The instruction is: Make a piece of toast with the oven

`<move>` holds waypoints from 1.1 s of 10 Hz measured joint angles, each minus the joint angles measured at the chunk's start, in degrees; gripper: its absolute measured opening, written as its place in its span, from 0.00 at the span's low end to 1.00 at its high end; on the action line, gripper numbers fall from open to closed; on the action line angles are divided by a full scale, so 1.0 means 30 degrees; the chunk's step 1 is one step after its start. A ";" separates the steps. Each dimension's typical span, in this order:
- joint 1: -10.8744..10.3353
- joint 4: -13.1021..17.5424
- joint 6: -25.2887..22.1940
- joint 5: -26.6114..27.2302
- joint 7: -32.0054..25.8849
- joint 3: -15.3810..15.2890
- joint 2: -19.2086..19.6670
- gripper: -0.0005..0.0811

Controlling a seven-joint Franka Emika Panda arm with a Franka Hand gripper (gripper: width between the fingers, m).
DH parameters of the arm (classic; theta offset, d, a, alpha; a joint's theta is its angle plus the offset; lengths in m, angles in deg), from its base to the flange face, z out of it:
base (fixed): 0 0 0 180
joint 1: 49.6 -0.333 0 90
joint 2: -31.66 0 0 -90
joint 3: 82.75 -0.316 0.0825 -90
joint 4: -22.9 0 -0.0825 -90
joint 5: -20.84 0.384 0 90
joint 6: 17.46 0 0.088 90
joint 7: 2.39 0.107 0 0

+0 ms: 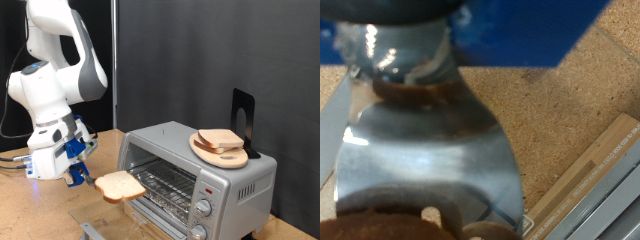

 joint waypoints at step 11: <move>-0.0454 0.3014 -0.2121 -0.5694 -0.0702 -0.1517 0.1713 0.48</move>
